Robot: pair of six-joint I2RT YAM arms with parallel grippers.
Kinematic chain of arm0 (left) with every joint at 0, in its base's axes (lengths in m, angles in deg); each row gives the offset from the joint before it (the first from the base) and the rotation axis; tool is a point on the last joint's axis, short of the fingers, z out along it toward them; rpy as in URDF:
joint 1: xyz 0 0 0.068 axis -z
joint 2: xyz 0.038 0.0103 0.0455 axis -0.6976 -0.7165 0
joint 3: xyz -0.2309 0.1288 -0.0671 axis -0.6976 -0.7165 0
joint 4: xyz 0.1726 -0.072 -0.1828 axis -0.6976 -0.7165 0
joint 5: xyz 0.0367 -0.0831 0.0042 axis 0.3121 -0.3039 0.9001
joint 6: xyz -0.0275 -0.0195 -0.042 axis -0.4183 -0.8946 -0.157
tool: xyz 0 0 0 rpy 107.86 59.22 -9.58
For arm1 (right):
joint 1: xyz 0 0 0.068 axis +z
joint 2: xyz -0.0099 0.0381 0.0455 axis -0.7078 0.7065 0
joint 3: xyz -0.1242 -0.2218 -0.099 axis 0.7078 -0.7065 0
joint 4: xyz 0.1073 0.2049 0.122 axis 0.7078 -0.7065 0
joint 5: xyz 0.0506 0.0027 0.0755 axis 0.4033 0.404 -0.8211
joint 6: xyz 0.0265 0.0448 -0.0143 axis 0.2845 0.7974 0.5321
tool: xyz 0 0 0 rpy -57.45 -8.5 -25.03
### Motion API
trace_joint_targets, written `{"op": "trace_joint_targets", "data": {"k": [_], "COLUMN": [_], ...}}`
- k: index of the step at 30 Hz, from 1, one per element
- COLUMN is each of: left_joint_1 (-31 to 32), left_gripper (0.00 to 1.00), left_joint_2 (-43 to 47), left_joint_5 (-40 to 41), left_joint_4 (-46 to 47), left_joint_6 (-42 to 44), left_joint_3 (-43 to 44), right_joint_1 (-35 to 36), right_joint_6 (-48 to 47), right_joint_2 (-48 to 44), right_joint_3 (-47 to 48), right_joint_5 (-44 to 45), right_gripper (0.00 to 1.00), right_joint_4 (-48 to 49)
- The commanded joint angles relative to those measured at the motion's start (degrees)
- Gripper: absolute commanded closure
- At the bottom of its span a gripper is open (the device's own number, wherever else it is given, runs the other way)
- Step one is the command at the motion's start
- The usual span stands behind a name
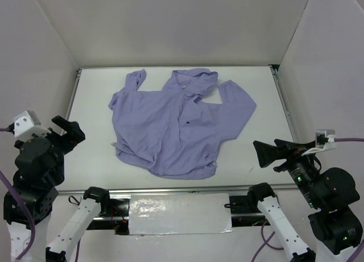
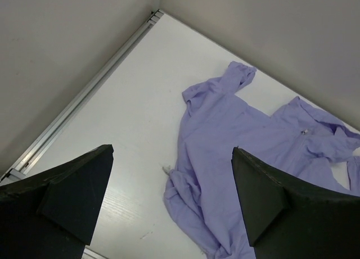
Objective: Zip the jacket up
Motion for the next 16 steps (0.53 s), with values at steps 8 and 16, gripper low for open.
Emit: {"op": "trace_joint_targets", "data": {"k": [8,16], "left_joint_1": [-0.24,-0.15], "left_gripper": [0.01,0.01], "left_joint_2": [3.27,5.11], "left_joint_5": [-0.86,0.46], "left_joint_4": [-3.45,-3.19], "left_joint_6": [1.25,0.64], "left_joint_3": [-5.13,-7.15], "right_joint_1": [-0.04,0.13], "right_joint_6": [-1.43,-1.16], "right_joint_2": [-1.79,-1.53], "right_joint_3": [-3.45,-4.15], "right_joint_5": [3.47,3.3], "right_gripper": [0.0,0.0], "right_joint_4": [-2.98,-2.46]}}
